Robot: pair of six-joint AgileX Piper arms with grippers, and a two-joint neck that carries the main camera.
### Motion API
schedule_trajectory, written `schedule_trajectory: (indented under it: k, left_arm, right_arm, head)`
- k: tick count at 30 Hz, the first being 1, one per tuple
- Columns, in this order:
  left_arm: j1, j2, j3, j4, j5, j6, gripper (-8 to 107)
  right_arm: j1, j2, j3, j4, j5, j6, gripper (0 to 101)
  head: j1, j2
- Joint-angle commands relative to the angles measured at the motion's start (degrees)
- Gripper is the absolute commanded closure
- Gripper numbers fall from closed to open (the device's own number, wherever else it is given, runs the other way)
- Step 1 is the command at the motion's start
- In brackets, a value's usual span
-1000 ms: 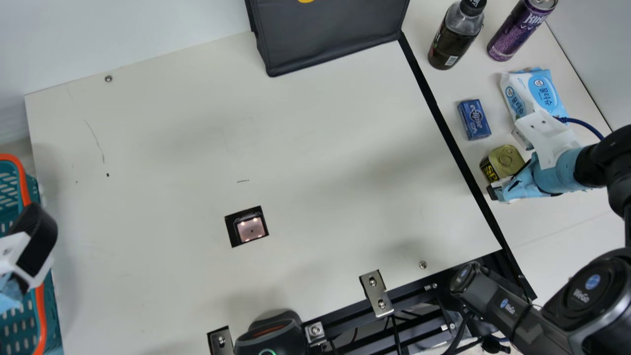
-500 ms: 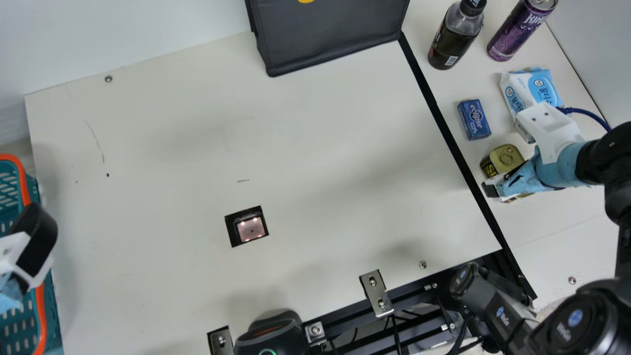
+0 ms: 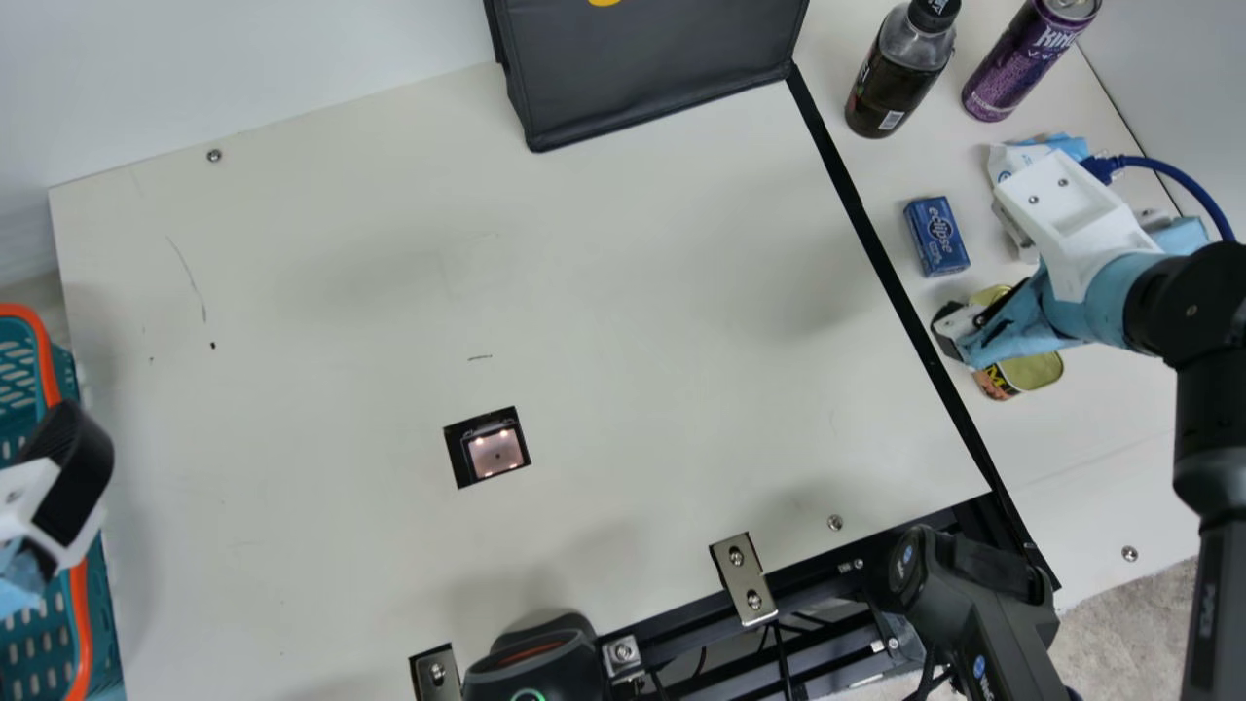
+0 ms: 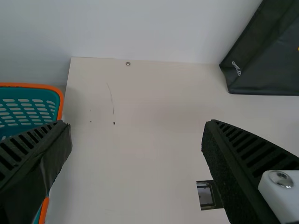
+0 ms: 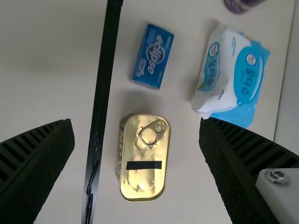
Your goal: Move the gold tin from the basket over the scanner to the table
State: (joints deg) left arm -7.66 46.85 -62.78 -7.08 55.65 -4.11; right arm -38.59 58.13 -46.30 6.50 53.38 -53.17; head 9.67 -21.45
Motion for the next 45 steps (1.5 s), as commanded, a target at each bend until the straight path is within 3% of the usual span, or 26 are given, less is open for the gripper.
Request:
schedule_trajectory:
  k: [1, 18, 19, 32, 45]
  left_arm:
    - [0.0, 0.0, 0.0, 0.0, 0.0, 0.0, 9]
    - [0.0, 0.0, 0.0, 0.0, 0.0, 0.0, 9]
    - [0.4, -0.3, -0.4, 0.4, 1.0, 0.3, 9]
    - [6.0, -3.5, -6.2, 5.6, 13.8, 4.1, 9]
    - [6.0, -3.5, -6.1, 5.8, 13.9, 4.1, 9]
  right_arm:
    - [5.0, -1.9, -0.5, -0.5, 0.0, 2.6, 6]
    - [32.8, -11.9, -8.9, -8.7, 3.3, 22.4, 6]
    - [28.8, -11.5, -8.5, -7.9, 3.7, 21.1, 6]
    - [33.0, -13.1, -14.6, -7.7, 8.8, 34.1, 6]
    - [37.3, -14.8, -20.7, -7.4, 13.8, 47.2, 6]
  head:
    - [-1.7, -0.1]
    - [-1.7, -0.1]
    - [-1.7, 1.2]
    - [-1.7, 18.5]
    - [-1.7, 19.9]
